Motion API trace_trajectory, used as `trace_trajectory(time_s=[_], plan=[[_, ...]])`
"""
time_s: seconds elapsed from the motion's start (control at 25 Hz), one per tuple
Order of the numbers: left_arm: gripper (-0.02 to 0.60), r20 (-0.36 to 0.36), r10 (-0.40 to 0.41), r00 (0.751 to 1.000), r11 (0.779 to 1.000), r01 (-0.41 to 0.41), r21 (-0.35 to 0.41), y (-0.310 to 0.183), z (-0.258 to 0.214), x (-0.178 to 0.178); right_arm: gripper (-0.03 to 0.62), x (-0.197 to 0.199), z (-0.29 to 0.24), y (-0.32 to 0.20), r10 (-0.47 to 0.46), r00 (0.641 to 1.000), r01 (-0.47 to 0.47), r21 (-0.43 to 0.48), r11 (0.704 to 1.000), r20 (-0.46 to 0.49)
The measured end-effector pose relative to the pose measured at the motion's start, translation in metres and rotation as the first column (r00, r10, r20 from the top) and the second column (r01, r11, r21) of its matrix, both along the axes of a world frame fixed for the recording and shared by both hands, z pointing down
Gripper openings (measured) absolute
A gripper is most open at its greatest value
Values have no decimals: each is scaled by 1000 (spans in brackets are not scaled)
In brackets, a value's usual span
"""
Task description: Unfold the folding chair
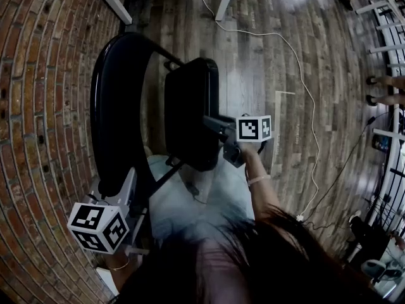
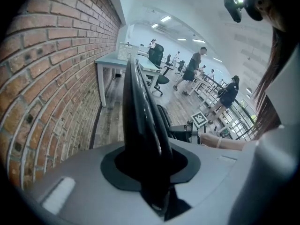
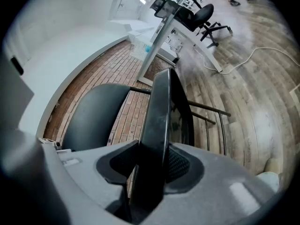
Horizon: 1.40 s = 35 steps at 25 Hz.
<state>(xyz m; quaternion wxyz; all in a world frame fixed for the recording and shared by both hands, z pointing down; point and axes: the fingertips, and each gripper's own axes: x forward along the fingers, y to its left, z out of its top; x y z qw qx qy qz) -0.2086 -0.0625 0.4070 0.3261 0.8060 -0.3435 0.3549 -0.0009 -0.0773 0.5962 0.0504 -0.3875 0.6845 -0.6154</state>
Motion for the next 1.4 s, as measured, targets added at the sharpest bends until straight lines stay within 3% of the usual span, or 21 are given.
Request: trace_trajectory(time_s=[0.48,0.88,1.4], plan=[[89,34,-23,999,1000,23,10,-3,13,-8,172,28,23,11,23,998,-25,-34,999,-53],[94,-8,-5,1000,1000,5,-9,2,19,2,176,54,38,24,41,998,-43,-37,998,-52],[86,-21,-12,1000,999,12,-31,-10,39,-20,186,76,64,32,45,999,-46,-52,998,-19]])
